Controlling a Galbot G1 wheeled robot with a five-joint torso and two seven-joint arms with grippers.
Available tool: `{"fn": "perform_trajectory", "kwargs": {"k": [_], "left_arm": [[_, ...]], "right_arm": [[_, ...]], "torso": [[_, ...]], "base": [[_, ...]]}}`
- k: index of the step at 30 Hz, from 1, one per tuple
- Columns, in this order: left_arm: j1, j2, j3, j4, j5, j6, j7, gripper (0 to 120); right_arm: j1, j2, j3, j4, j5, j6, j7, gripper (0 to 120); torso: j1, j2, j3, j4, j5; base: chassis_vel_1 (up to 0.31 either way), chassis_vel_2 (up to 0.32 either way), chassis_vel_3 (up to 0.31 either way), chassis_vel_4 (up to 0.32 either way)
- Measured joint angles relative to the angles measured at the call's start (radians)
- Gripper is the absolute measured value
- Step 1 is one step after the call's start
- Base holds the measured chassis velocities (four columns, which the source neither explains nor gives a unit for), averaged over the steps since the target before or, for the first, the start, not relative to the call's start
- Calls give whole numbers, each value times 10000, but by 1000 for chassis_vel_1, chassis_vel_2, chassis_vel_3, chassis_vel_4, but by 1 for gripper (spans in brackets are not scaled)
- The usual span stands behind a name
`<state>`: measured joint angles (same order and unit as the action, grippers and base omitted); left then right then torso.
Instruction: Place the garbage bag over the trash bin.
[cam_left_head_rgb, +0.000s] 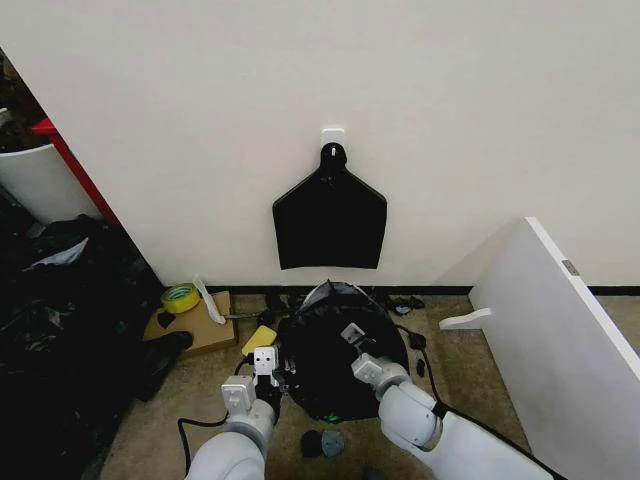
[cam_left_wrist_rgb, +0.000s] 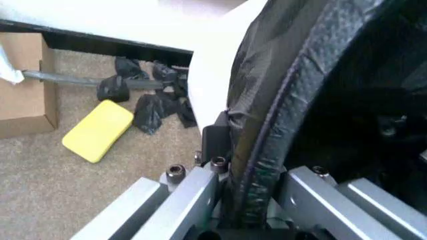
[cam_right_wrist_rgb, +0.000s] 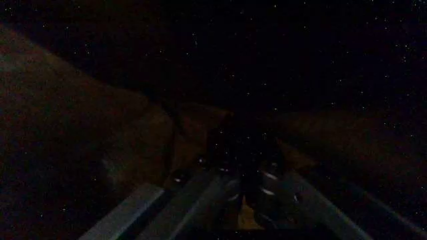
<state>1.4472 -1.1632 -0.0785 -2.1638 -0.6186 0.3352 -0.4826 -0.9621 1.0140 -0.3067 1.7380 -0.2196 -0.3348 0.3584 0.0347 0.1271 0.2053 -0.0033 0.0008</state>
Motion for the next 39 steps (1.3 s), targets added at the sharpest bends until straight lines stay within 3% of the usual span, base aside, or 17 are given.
{"fn": "perform_trajectory", "kwargs": {"k": [2,9,10,15,23,28,39], "left_arm": [[-25,3,-14,32,-2,0,1,0],[-189,-2,-49,376,-6,-54,31,0],[-189,-2,-49,376,-6,-54,31,0],[-222,11,-105,428,-3,-86,38,0],[-197,49,-180,296,-9,-96,38,0],[-145,87,-199,264,-9,-97,17,0],[-179,54,-153,269,-9,-98,3,0]], "right_arm": [[-23,-20,-29,121,341,6,11,0],[59,110,-628,2455,6998,-1881,1831,0],[59,110,-628,2455,6998,-1881,1831,0],[202,303,-610,3096,10130,-2947,3383,0],[145,340,-688,2879,10287,-3618,3928,0],[171,174,-970,2326,8008,-4003,3597,0],[56,56,-935,1942,6287,-3868,2978,0]], "torso": [[0,0,0,0,0],[0,0,0,1,-2],[0,0,0,1,-2],[0,0,0,1,-2],[0,0,0,-1,0],[0,0,0,0,-1],[0,0,0,-1,-1]], "base": [[0,0,0,0],[0,0,0,0],[0,0,0,0],[0,0,0,0],[0,0,0,0],[0,0,0,0],[0,0,0,0]]}}
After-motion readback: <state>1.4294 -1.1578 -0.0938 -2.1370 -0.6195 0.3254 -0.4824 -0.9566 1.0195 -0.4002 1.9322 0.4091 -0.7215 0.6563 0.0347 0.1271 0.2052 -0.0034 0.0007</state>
